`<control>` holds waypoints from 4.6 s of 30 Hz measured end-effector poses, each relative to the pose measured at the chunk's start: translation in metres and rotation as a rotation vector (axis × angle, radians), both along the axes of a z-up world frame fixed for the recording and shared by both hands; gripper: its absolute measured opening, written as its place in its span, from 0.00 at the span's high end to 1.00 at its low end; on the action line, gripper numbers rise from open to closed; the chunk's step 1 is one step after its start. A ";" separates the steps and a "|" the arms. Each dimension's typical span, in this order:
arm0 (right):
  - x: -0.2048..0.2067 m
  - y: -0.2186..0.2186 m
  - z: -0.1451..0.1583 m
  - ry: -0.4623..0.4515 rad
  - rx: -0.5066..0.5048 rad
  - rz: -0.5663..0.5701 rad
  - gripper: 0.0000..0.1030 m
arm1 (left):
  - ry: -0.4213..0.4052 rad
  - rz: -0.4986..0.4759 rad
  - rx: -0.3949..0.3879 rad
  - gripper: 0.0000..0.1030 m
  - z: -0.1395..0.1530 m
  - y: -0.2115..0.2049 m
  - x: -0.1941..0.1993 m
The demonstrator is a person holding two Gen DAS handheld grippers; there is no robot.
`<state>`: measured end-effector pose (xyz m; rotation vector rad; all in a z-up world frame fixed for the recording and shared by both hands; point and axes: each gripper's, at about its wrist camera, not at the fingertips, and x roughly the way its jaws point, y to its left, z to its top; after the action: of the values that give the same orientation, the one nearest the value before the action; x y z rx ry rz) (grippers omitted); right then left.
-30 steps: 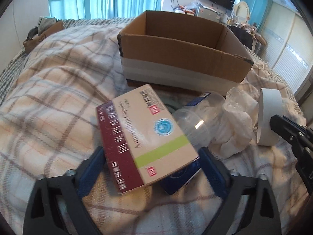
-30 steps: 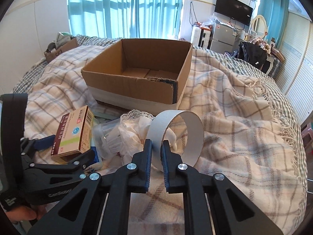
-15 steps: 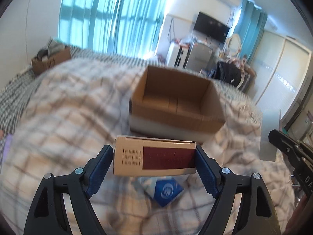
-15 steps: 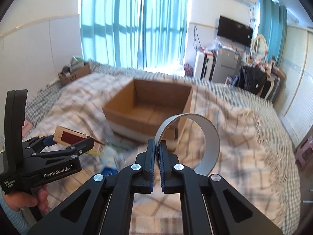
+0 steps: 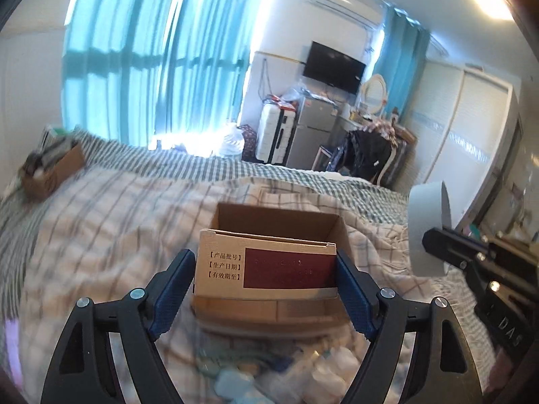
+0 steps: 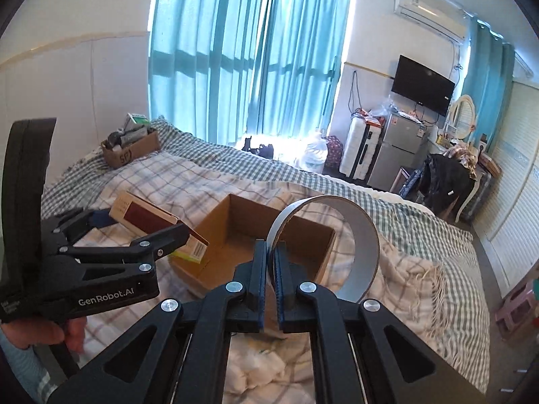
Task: Organize objects
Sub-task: 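Carry both items over the cardboard box and open both tools to drop them, then grasp the blue-and-white wipes pack with the left tool while the right tool grasps the white tissue, then carry the wipes pack and tissue into the cardboard box and open both tools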
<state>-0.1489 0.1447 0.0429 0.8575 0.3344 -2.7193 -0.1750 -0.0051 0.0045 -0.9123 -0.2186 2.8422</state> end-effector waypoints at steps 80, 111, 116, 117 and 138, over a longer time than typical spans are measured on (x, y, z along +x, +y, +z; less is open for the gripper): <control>0.002 0.042 -0.190 -0.422 -0.022 -0.054 0.18 | -0.448 0.037 -0.191 0.00 -0.189 0.041 0.067; 0.087 0.012 -0.083 -0.155 0.019 -0.020 0.85 | -0.238 -0.124 0.005 0.81 -0.103 0.024 0.112; 0.084 0.006 -0.057 -0.096 0.020 0.002 0.85 | -0.177 -0.099 -0.018 0.81 -0.069 0.014 0.089; 0.081 0.004 -0.050 -0.081 0.022 0.005 0.85 | -0.159 -0.092 -0.020 0.81 -0.060 0.011 0.082; -0.058 0.009 -0.012 -0.028 0.007 -0.044 0.85 | -0.071 -0.140 -0.052 0.81 -0.018 0.002 -0.062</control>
<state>-0.2070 0.1538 0.0304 0.9149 0.3231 -2.7445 -0.2372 -0.0032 -0.0134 -0.9981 -0.0858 2.7012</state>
